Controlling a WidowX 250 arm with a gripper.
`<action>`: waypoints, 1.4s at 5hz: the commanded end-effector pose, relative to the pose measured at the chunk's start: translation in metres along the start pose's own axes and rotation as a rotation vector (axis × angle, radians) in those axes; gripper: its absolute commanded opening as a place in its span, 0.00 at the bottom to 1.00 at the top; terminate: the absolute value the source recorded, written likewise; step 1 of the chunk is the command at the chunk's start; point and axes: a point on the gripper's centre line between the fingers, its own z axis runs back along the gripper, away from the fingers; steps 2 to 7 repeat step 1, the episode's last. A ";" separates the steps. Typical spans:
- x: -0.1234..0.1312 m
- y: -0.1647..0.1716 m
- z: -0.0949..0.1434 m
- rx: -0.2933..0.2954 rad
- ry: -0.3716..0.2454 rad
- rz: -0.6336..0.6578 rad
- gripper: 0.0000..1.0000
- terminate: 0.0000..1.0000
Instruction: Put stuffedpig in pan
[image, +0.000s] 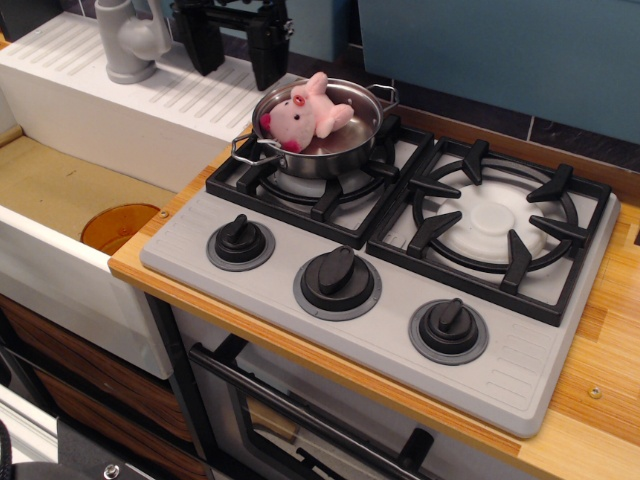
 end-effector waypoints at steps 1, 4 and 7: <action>0.002 0.011 0.029 0.025 -0.048 -0.035 1.00 1.00; 0.002 0.011 0.029 0.025 -0.048 -0.035 1.00 1.00; 0.002 0.011 0.029 0.025 -0.048 -0.035 1.00 1.00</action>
